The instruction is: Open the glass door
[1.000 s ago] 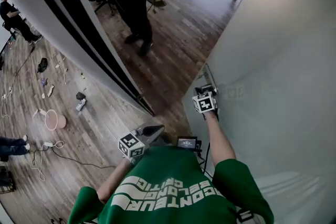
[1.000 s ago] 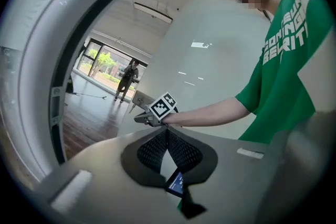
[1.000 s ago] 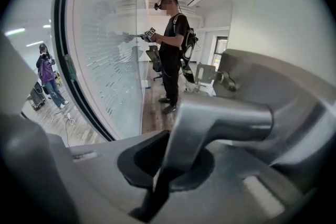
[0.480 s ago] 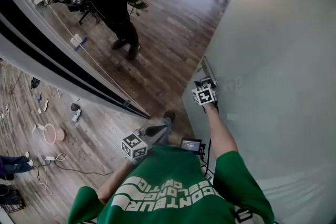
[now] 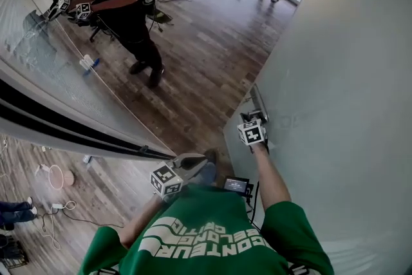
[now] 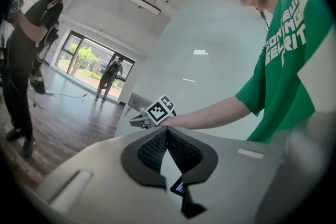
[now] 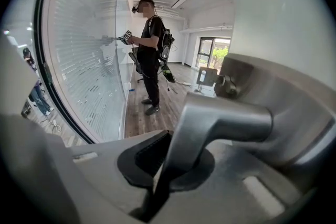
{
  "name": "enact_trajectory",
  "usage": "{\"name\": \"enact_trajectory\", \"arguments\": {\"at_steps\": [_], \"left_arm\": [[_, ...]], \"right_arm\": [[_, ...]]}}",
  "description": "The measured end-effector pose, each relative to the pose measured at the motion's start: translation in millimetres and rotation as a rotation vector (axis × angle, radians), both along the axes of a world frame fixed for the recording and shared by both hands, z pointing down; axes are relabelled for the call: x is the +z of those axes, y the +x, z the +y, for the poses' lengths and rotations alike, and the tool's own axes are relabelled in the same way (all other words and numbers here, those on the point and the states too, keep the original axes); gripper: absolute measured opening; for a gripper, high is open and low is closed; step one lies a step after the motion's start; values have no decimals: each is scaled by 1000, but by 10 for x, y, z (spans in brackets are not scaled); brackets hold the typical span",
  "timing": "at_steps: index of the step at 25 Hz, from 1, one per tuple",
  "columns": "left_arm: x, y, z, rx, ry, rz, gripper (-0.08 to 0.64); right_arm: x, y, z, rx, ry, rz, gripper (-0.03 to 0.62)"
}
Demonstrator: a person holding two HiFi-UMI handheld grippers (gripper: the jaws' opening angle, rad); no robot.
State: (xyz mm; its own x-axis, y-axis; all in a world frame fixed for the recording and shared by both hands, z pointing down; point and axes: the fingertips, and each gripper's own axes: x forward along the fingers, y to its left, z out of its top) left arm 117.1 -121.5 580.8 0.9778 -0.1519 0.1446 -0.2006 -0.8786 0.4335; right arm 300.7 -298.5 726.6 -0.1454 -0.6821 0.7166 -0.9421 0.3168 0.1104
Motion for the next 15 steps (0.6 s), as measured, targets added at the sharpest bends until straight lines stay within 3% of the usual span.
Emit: {"name": "enact_trajectory", "arguments": {"at_steps": [15], "left_arm": [[56,1073,-828,166,18,10,11]], "right_arm": [[143,1145,-163,160,-16,-7,-8]]}}
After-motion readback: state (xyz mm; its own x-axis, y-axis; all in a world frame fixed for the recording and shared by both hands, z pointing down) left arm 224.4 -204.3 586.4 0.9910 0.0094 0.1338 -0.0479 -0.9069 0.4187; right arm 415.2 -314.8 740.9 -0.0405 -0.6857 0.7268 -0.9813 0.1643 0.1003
